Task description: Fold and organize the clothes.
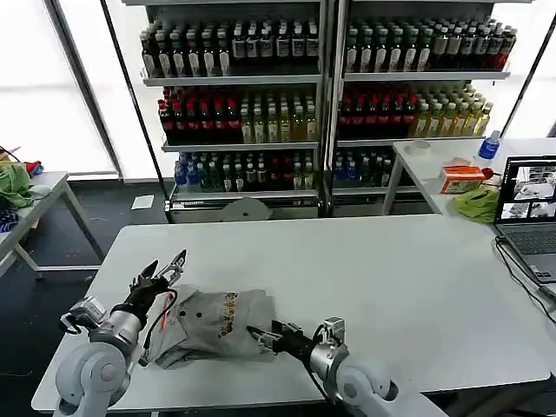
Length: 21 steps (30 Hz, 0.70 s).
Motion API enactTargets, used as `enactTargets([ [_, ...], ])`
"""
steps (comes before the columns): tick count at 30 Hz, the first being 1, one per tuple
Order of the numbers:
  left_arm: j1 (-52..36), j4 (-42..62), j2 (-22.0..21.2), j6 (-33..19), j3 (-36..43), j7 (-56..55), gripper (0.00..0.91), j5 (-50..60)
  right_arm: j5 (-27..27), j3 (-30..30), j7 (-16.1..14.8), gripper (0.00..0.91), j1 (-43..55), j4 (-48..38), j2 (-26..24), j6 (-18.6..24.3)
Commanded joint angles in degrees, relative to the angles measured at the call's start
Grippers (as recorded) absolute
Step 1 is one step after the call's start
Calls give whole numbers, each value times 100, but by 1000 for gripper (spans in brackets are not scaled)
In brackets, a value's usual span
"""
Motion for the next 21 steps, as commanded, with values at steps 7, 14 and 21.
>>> enactTargets([
  [7,119,89,3,-56,-118,113,907,172,-53,20,10,0,154,-285,421,145],
  [14,148,101,35,-68,-165,119,907,167,-815,515,-165,0,-85,67,-36,99],
  [21,218,105,69,-78,-211,144,907,149,-1614,1584,-240,0,-711,387,-601,-294],
])
